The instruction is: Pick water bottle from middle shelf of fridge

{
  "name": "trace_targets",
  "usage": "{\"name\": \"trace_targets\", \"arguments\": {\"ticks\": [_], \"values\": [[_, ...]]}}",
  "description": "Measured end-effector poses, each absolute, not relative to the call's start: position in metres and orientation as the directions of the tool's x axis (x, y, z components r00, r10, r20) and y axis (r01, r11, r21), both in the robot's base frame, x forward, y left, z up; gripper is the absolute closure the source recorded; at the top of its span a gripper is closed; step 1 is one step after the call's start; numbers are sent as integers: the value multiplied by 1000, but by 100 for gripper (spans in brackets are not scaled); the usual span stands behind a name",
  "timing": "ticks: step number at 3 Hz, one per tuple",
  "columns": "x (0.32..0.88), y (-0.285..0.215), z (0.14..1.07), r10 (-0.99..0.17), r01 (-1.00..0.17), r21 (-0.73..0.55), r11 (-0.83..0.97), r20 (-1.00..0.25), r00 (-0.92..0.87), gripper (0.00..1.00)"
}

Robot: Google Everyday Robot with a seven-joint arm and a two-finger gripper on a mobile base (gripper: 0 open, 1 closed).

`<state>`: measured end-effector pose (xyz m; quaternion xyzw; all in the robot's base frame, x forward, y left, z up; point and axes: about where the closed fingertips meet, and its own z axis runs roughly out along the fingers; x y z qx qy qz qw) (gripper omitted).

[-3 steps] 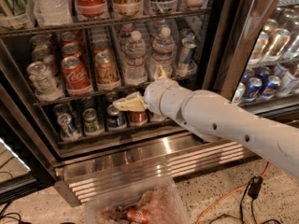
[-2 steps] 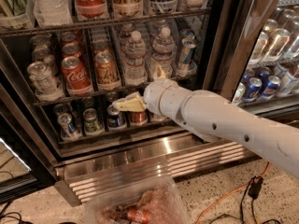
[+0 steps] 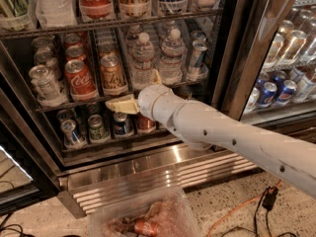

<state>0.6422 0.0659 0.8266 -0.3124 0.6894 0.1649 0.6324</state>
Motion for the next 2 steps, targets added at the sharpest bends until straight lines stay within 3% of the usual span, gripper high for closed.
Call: {"name": "trace_targets", "arguments": {"ticks": [2], "values": [[665,77,827,-159,-558,-138,819,-987,11,0]]}}
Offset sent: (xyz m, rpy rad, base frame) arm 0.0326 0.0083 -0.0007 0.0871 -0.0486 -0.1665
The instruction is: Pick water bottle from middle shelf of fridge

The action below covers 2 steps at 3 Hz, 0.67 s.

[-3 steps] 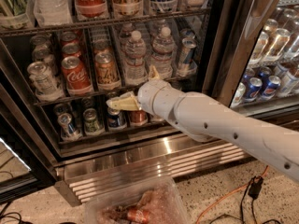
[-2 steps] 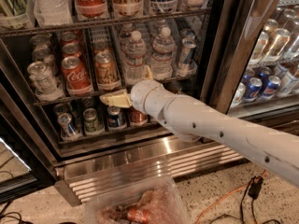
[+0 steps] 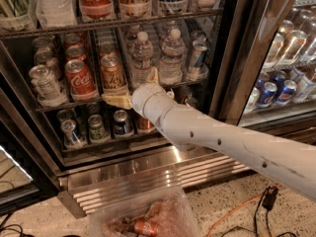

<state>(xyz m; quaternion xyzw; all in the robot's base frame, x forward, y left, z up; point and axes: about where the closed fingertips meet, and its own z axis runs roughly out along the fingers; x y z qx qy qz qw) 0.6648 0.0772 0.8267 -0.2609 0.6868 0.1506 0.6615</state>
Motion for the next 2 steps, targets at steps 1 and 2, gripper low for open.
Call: {"name": "trace_targets", "arguments": {"ticks": [1,2], "values": [[669,74,824,-154,-508,-130,851,-988,-5,0],[669,69,822,-150,-450,-119,885,-988,-34,0]]}}
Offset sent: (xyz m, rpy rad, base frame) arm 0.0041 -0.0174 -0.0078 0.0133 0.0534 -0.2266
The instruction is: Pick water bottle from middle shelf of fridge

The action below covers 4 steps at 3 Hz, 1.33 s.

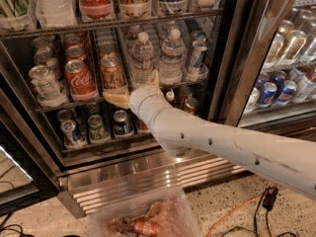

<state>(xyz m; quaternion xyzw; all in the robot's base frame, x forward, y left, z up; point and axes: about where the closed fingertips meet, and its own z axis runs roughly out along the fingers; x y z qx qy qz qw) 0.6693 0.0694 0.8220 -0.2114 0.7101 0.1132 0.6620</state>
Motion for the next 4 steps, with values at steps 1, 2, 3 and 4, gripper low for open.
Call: {"name": "trace_targets", "arguments": {"ticks": [1,2,3,4], "values": [[666,62,823,-146,-411,-112,905,-988,-51,0],[664,54,822,-144,-378,-109,920,-987,-66,0],[664,50,819,-147,-362,-109,926,-986,-78,0],[666,50,821,-157,-353,-123,928,-985,-69,4]]}}
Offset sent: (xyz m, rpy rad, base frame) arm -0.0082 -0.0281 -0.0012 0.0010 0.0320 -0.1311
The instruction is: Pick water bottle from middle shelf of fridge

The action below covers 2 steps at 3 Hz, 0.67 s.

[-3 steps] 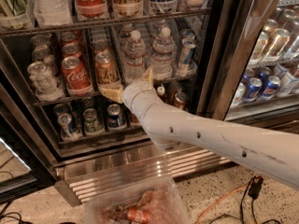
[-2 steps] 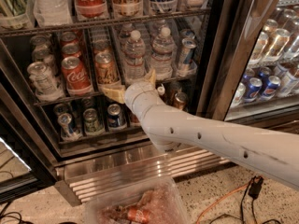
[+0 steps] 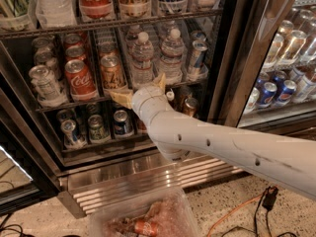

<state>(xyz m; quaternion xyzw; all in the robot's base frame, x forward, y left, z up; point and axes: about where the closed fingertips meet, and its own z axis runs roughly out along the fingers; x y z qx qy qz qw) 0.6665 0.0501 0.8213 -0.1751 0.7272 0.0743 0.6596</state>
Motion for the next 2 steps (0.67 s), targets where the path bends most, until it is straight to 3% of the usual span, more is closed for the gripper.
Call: {"name": "trace_targets", "arguments": {"ticks": [1,2], "values": [[670,51,829,-171,-341,-145,929,-984,-46,5],[673,45,835,-185,-304,-167,938,-982,-32,23]]}}
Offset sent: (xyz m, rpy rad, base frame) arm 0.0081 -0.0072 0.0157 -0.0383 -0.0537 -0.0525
